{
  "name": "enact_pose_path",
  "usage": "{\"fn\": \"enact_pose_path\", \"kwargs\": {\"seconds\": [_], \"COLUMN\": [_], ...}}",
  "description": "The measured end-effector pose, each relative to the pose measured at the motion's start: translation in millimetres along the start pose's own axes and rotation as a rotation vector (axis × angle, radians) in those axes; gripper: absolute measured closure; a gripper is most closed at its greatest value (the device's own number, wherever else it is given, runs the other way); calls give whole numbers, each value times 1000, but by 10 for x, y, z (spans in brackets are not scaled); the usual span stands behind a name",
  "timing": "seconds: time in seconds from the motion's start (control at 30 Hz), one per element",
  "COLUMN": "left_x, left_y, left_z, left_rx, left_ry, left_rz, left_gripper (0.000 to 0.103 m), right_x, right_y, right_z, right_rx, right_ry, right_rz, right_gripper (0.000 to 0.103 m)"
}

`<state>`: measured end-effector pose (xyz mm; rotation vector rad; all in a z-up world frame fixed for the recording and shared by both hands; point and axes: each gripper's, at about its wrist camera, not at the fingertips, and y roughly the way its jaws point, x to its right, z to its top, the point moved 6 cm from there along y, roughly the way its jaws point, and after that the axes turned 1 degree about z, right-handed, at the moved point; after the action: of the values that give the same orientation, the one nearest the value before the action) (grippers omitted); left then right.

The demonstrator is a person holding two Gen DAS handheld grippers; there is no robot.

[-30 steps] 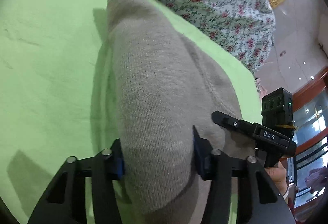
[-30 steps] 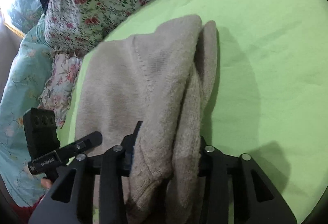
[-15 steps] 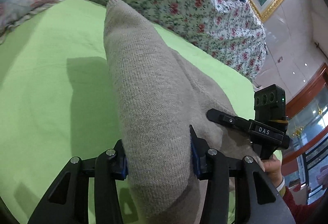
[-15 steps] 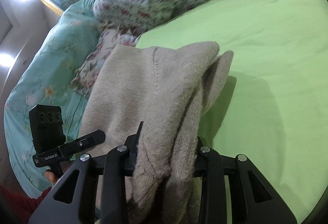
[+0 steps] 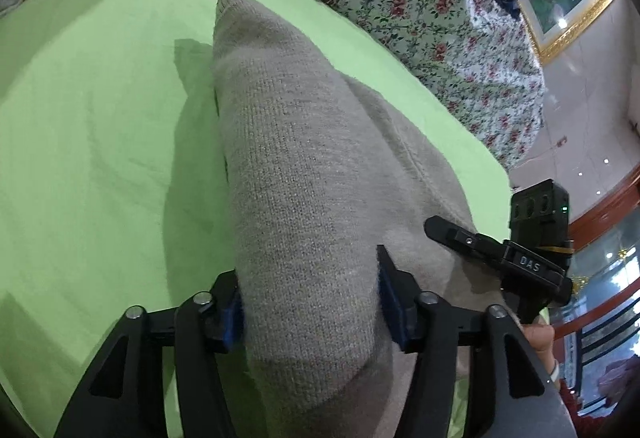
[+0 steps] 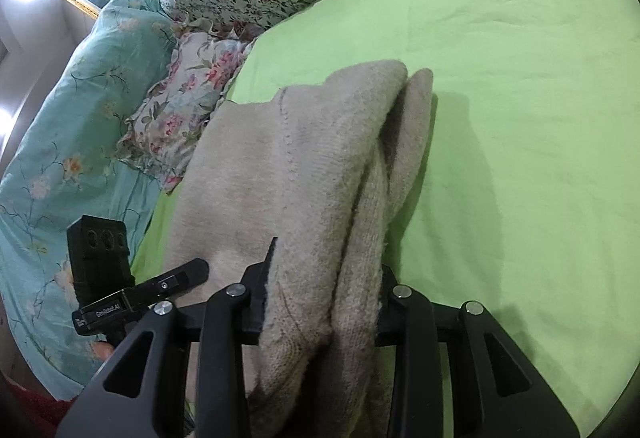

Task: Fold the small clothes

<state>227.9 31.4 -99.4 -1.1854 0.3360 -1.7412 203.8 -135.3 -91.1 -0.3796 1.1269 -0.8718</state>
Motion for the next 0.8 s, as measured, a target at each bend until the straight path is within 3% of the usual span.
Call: {"fn": "enact_pose_path", "kwargs": {"seconds": [0.27, 0.43, 0.5, 0.7, 0.73, 0.8], "left_x": [-32, -175, -197, -126, -124, -116], "left_y": [-220, -492, -540, -598, -580, -556], "left_z": [-39, -133, -181, -237, -239, -243], "left_rx": [12, 61, 69, 73, 65, 53], "left_ry": [-35, -117, -121, -53, -51, -54], "left_rz": [21, 36, 54, 116, 119, 118], "left_gripper": [34, 34, 34, 35, 35, 36], "right_x": [19, -19, -56, -146, -139, -137], "right_y": [-188, -530, -538, -187, -122, -129], "right_z": [1, 142, 209, 352, 368, 416], "right_rx": [16, 120, 126, 56, 42, 53], "right_ry": [1, -46, -48, -65, -68, -63], "right_rz": [-64, -150, -127, -140, -157, -163], "right_gripper": [52, 50, 51, 61, 79, 88]}}
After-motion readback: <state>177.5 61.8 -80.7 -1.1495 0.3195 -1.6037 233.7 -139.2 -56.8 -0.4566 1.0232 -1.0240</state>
